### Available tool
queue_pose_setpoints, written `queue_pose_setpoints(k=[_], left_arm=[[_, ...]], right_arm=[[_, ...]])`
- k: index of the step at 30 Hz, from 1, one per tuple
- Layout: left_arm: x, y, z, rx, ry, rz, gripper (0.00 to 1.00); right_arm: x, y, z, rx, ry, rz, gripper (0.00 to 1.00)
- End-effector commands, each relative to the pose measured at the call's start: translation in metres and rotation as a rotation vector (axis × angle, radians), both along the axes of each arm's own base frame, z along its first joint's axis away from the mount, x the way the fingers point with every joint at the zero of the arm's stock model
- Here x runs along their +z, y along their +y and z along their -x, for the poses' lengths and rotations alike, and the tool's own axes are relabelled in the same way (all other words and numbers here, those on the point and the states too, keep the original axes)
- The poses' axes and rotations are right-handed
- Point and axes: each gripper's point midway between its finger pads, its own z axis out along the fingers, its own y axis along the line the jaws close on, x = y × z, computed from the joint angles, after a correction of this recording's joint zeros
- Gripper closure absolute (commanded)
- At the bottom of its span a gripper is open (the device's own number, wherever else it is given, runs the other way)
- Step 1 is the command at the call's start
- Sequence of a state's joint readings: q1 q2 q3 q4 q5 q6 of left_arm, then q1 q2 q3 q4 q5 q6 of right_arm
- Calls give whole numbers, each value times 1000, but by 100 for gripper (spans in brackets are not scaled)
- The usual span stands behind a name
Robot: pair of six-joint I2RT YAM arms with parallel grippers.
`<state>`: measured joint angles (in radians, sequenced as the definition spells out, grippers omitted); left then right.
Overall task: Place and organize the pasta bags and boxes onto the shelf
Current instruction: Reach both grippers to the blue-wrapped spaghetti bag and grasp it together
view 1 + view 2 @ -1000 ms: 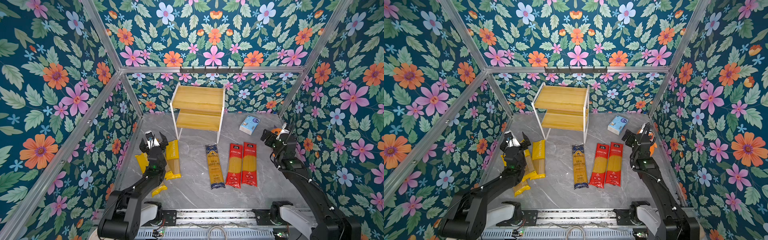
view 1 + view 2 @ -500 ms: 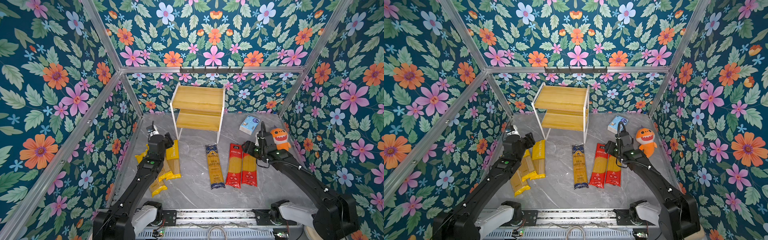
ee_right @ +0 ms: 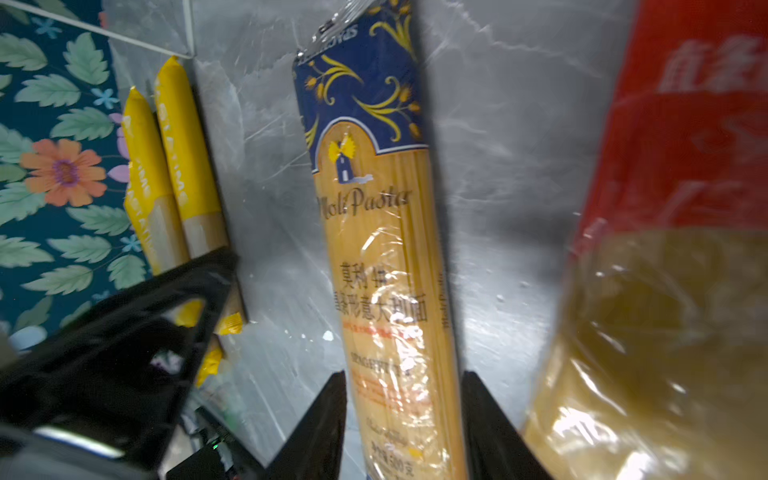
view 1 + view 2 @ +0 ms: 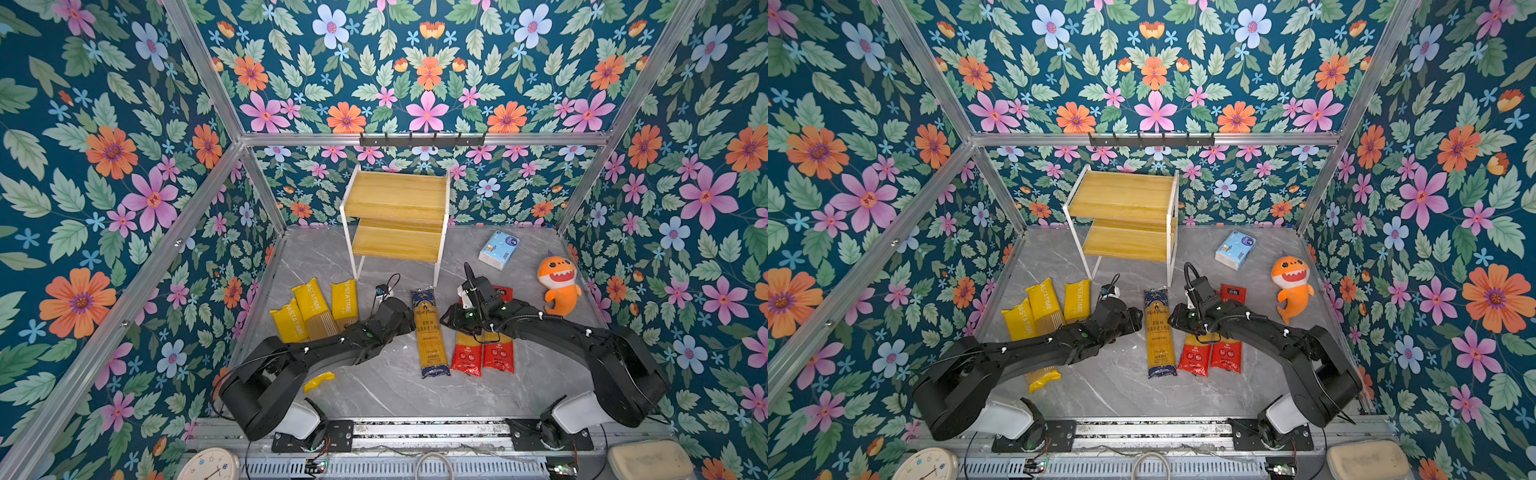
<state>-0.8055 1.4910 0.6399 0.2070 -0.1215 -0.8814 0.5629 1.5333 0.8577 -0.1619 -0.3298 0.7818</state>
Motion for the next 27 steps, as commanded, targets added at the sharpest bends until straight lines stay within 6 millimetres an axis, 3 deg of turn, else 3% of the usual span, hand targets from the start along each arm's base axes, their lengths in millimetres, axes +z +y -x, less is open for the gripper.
queue_pose_setpoints(k=[1, 7, 12, 18, 23, 27], left_arm=[[4, -35, 5, -68, 39, 200, 32], [-10, -48, 3, -125, 105, 280, 40], [-28, -44, 3, -118, 173, 343, 52], [-32, -38, 5, -122, 188, 375, 69], [-36, -34, 9, -125, 195, 389, 76], [-30, -38, 8, -147, 184, 403, 80]], right_arm=[[0, 15, -8, 49, 35, -114, 53], [-31, 12, -16, 51, 113, -99, 52], [-46, 26, -15, 69, 168, -153, 52], [-27, 55, 1, 146, 136, -268, 52], [-44, 52, -5, 80, 143, -309, 52], [-41, 58, -10, 62, 107, -343, 57]])
